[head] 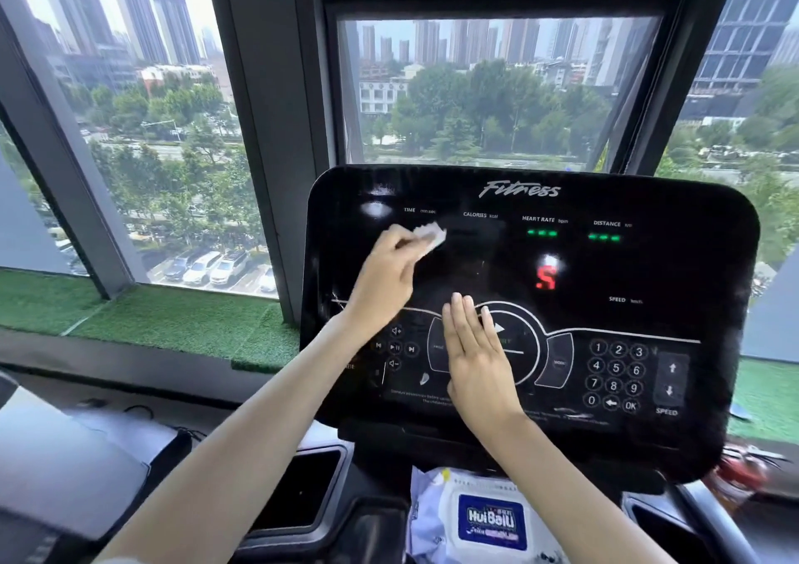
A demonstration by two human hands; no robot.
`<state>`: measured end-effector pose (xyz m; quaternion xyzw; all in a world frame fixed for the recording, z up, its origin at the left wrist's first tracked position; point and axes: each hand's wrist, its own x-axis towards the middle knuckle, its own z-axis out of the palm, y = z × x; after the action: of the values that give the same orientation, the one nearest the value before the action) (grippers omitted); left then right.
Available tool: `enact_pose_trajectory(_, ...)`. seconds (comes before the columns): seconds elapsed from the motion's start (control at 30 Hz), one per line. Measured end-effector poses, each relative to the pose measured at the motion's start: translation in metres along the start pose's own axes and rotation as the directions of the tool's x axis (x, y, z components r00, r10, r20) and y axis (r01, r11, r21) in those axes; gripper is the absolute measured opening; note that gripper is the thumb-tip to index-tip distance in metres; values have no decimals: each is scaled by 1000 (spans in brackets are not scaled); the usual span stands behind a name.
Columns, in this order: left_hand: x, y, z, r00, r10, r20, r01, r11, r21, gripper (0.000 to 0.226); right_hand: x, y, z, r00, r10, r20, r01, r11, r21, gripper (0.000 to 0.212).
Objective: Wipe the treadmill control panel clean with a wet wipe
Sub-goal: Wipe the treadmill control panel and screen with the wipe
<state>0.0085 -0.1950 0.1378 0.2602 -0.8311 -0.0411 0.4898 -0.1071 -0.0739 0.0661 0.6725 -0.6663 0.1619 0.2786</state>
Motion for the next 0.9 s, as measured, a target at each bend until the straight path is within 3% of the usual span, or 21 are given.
enact_pose_trajectory(0.07, 2, 1, 0, 944, -236, -231, 231, 972, -49, 39, 0, 0, -2, 999, 22, 30, -23, 999, 46, 78)
enact_pose_trajectory(0.1, 1, 6, 6, 932, -258, -254, 253, 966, -51, 42, 0, 2, -4, 999, 29, 44, -32, 997, 74, 81)
enact_pose_trajectory(0.17, -6, 18, 22, 987, -93, -129, 96, 995, 16, 44, 1, 5, -8, 998, 14, 55, -21, 993, 119, 82)
enact_pose_trajectory(0.23, -14, 22, 28, 992, 119, 49, -121, 992, 34, 41, -2, 11, -14, 999, 12, 39, -19, 983, 183, 82)
enact_pose_trajectory(0.3, -9, 16, 22, 987, 148, 61, -149, 989, 14, 38, -11, 19, -19, 997, 80, 17, -81, 970, 231, 84)
enact_pose_trajectory(0.37, 1, 13, 17, 988, -54, -145, 48, 998, -46, 38, -22, 28, -25, 986, 169, 0, -163, 954, 252, 85)
enact_pose_trajectory(0.43, 3, 22, 23, 936, -236, -260, 217, 971, -99, 41, -32, 36, -28, 977, 211, -2, -204, 947, 247, 82)
enact_pose_trajectory(0.47, 0, 30, 30, 954, -200, -222, 190, 980, -66, 42, -37, 40, -29, 974, 225, 1, -219, 948, 232, 81)
enact_pose_trajectory(0.53, -10, 45, 44, 999, 50, 11, -50, 999, 7, 45, -44, 48, -28, 965, 262, 5, -257, 943, 211, 79)
enact_pose_trajectory(0.6, -12, 45, 43, 961, 211, 180, -213, 977, -10, 43, -51, 54, -27, 950, 312, 11, -307, 928, 211, 77)
enact_pose_trajectory(0.63, -7, 41, 39, 968, 198, 157, -197, 980, -20, 41, -55, 56, -27, 943, 333, 13, -328, 921, 212, 76)
enact_pose_trajectory(0.7, 6, 34, 32, 998, -20, -65, 16, 998, -58, 42, -60, 58, -27, 936, 351, 17, -347, 915, 208, 76)
enact_pose_trajectory(0.77, 9, 36, 34, 936, -269, -228, 248, 962, -114, 47, -65, 58, -25, 940, 341, 26, -339, 920, 195, 76)
enact_pose_trajectory(0.8, 6, 44, 40, 947, -247, -204, 235, 968, -84, 49, -66, 57, -25, 942, 334, 28, -333, 923, 191, 76)
enact_pose_trajectory(0.87, -5, 58, 57, 999, 31, 42, -31, 1000, 5, 49, -67, 58, -23, 944, 328, 26, -327, 926, 191, 76)
enact_pose_trajectory(0.9, -12, 62, 60, 970, 164, 180, -165, 986, -6, 47, -67, 59, -23, 944, 328, 23, -327, 925, 193, 75)
